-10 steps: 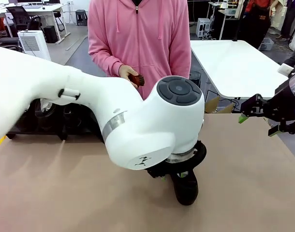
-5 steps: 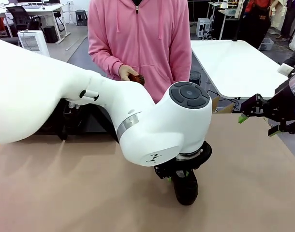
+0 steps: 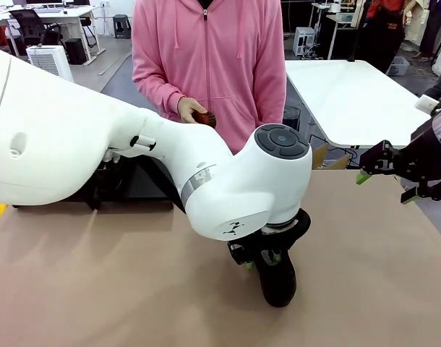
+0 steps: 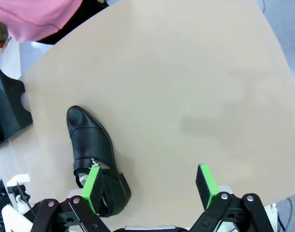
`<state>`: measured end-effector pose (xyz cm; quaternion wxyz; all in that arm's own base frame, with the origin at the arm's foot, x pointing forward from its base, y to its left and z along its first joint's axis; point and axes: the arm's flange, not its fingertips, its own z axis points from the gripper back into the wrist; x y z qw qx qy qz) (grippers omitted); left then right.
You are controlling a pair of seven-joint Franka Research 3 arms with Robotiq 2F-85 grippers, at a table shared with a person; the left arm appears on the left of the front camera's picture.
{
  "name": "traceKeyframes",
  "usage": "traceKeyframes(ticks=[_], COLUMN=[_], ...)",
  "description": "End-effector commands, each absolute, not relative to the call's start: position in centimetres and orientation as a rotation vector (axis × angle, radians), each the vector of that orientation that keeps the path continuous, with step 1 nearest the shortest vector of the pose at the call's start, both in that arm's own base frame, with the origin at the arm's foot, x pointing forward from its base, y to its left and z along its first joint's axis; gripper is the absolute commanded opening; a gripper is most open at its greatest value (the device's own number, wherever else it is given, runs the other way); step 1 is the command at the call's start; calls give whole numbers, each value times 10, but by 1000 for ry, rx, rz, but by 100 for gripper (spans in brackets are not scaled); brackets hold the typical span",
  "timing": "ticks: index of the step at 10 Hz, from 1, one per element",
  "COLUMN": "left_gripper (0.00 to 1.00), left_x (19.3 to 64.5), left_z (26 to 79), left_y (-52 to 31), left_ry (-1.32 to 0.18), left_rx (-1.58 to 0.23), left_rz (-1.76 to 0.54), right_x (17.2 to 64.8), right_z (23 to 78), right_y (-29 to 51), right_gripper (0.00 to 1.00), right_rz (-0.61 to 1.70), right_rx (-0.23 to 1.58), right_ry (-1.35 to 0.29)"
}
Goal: Organize the shoes by placing them on the stand.
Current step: Place the Shoe from the middle of the table onto the Shoes Stand.
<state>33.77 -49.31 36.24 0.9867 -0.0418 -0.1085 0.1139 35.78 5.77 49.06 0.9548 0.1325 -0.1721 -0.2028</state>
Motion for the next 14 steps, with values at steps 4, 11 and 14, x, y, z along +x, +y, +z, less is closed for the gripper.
traceKeyframes(ticks=[4, 11, 14], left_gripper=[15, 0, 0], left_x=[348, 347, 339], left_z=[357, 361, 416], left_y=[-497, -485, -427], left_ry=[-169, -167, -422], left_rx=[-58, -73, 11], left_rz=[184, 116, 68], right_x=[358, 358, 358], right_z=[491, 491, 491], right_y=[56, 56, 56], right_gripper=[100, 100, 100], right_rz=[-394, -394, -394], right_rx=[267, 267, 267], right_ry=[-356, -356, -356])
